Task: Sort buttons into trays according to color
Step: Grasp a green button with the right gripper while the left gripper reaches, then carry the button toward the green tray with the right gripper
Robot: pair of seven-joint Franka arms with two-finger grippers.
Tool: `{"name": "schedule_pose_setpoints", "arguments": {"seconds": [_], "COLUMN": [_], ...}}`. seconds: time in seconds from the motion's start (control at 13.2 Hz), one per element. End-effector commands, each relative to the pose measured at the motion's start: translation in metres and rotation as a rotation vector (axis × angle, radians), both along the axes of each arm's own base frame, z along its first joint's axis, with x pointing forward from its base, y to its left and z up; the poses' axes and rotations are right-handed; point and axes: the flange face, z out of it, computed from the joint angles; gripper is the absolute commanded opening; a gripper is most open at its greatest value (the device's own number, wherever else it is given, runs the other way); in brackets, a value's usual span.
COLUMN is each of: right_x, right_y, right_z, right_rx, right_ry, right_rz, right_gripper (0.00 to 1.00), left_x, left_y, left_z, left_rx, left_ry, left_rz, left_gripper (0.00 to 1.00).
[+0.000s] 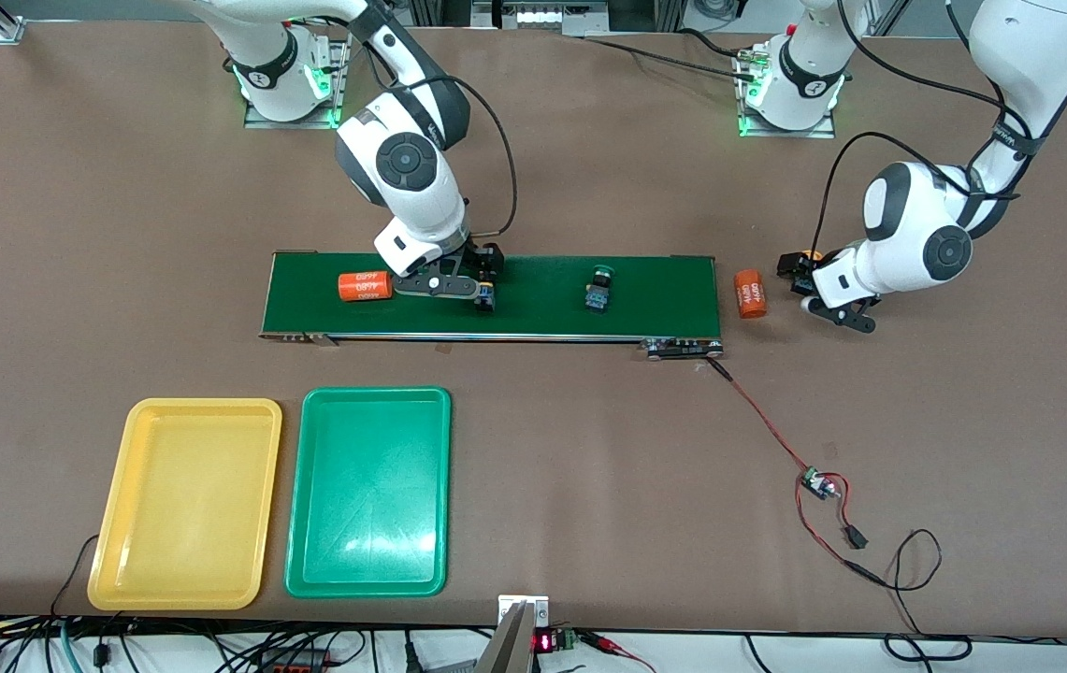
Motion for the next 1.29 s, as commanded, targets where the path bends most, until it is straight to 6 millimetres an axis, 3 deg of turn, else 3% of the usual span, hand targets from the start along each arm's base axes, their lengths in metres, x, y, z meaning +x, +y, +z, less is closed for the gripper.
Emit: {"name": "schedule_pose_setpoints", "arguments": {"seconds": [0.0, 0.15, 0.38, 0.61, 0.68, 0.83, 0.99, 1.06, 1.21], "right_x": [0.004, 0.005, 0.008, 0.018, 0.019, 0.019, 0.021, 0.030, 0.049], "right_y": [0.005, 0.004, 0.002, -0.005, -0.005, -0.005, -0.008, -0.020, -0.036], "right_z": [0.003, -0.001, -0.013, -0.033, -0.034, -0.034, -0.031, -0.020, 0.016], "right_rx": [-0.002, -0.007, -0.008, 0.004, 0.002, -0.004, -0.005, -0.007, -0.037], "right_ry": [-0.020, -0.019, -0.023, -0.037, -0.049, -0.053, -0.055, -0.066, -0.054], "right_rz": [-0.008, -0.005, -0.002, -0.010, 0.000, 0.010, 0.006, -0.005, -0.037], "right_gripper": [1.00, 1.00, 1.00, 0.93, 0.84, 0.48, 0.11, 0.01, 0.00], "left_x": [-0.012, -0.013, -0.011, 0.002, 0.014, 0.042, 0.066, 0.076, 0.085], "left_y": [0.003, 0.004, 0.004, 0.003, -0.002, -0.011, -0.039, -0.061, -0.117], "left_z": [0.010, 0.011, 0.015, 0.044, 0.058, 0.093, 0.128, 0.146, 0.166], "left_rx": [0.025, 0.027, 0.030, 0.083, 0.102, 0.108, 0.125, 0.133, 0.140], "left_ry": [-0.026, -0.027, -0.032, -0.038, -0.035, -0.062, -0.088, -0.101, -0.144], "left_rz": [-0.038, -0.042, -0.045, 0.018, 0.043, 0.043, 0.059, 0.064, 0.076], "left_gripper": [0.40, 0.09, 0.00, 0.00, 0.00, 0.00, 0.00, 0.00, 0.00]}}
